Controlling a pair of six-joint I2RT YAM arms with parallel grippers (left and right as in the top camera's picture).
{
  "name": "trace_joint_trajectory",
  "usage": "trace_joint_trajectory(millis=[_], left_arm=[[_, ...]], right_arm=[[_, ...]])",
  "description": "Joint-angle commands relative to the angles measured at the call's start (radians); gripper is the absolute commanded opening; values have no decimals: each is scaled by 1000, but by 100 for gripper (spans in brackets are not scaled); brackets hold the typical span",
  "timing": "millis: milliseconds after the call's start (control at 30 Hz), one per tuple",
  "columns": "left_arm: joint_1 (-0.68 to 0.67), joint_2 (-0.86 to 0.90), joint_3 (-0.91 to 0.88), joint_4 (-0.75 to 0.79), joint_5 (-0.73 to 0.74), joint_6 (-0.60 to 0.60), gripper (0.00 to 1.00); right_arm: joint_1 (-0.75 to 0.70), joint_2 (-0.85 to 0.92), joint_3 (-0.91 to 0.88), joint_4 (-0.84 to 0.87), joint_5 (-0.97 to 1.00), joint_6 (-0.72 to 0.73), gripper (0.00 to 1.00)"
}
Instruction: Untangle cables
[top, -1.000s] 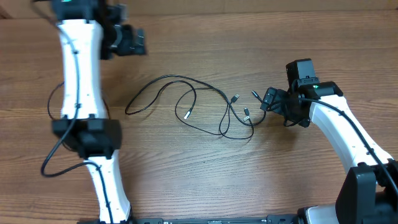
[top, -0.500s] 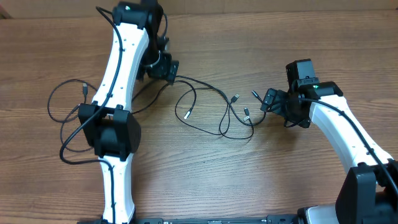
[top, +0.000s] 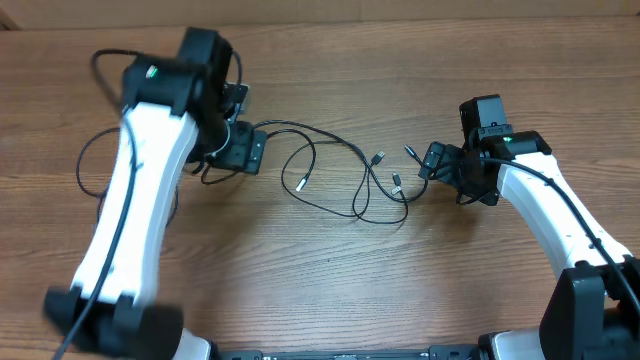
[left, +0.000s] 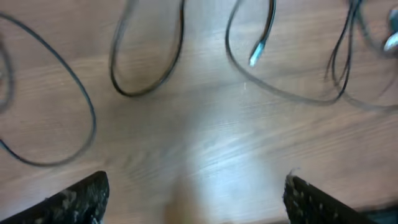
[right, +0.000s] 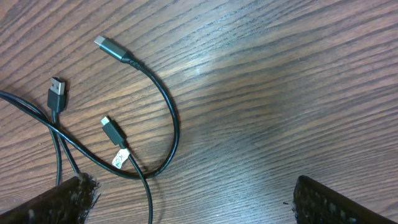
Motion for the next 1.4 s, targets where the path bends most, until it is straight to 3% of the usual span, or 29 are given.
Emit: trace_joint_trajectory(millis=[0, 167, 267, 367, 500, 700, 767, 1033, 1067, 1367], left_arm=[[4, -128, -129, 85, -94, -70, 90], [17, -230, -363, 344, -204, -127, 99], [46, -211, -486, 544, -199, -94, 100], [74, -147, -582, 720, -146, 15, 99], [84, -8, -608, 820, -87, 160, 100], [80, 192, -608, 868, -23, 179, 100], [80, 225, -608, 868, 0, 179, 89], [80, 225, -520, 818, -1, 158, 9], [80, 220, -489, 793, -1, 145, 4], [81, 180, 22, 472, 42, 69, 4]], right_arm=[[-2, 9, 0, 4, 7, 4, 100], [-2, 9, 0, 5, 7, 4, 100], [-2, 9, 0, 5, 7, 4, 100], [-2, 9, 0, 4, 7, 4, 100], [-2, 9, 0, 5, 7, 4, 100], [-2, 9, 0, 18, 7, 4, 100], [-2, 9, 0, 19, 7, 4, 100], [-2, 9, 0, 19, 7, 4, 100], [-2, 9, 0, 19, 7, 4, 100], [-2, 9, 0, 16, 7, 4, 100]])
